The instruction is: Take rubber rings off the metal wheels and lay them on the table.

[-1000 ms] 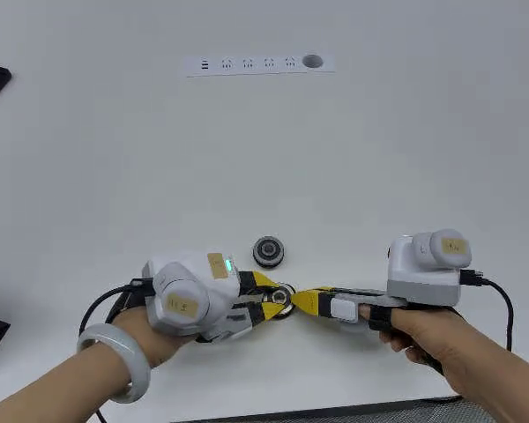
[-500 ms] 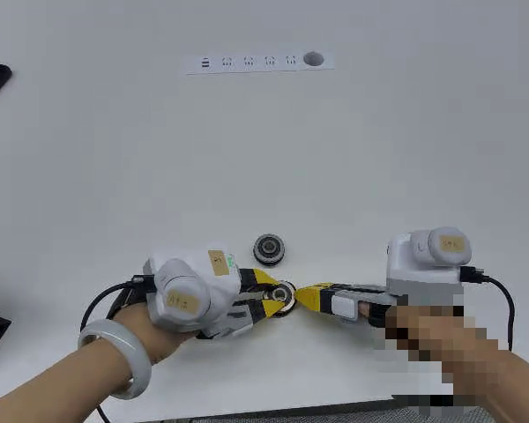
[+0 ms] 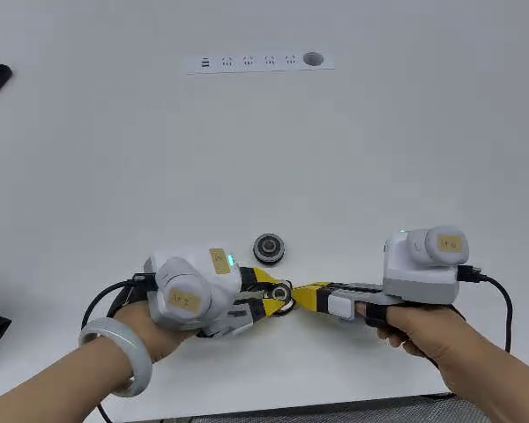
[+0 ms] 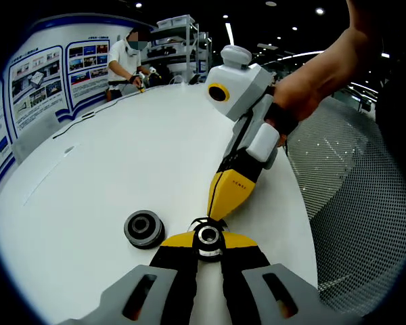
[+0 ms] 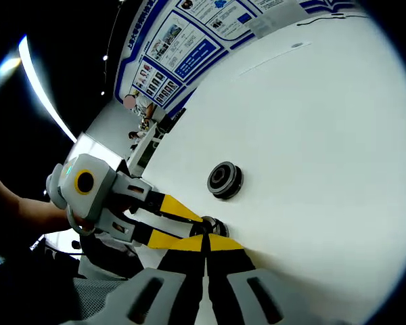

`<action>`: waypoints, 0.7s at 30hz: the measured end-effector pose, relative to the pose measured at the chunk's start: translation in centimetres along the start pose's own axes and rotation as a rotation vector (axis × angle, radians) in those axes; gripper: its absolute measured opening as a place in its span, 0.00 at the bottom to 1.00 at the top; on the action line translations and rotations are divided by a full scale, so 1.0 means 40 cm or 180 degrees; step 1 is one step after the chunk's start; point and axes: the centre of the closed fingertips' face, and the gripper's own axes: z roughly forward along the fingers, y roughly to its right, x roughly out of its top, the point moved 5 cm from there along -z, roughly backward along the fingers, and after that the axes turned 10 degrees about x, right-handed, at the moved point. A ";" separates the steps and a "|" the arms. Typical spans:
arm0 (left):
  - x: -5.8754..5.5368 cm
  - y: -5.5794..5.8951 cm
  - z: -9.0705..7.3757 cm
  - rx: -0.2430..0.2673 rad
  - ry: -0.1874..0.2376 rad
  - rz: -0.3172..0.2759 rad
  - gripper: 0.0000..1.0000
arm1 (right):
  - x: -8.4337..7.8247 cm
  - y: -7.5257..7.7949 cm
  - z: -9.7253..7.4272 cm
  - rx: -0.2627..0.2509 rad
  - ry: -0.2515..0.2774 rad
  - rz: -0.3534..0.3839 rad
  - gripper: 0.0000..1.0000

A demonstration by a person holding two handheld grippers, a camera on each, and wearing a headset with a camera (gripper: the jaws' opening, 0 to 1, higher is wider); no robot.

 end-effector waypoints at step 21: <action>0.002 0.001 0.000 0.0007 0.0001 0.0027 0.12 | 0.018 -0.022 0.009 0.0083 0.0128 0.0084 0.02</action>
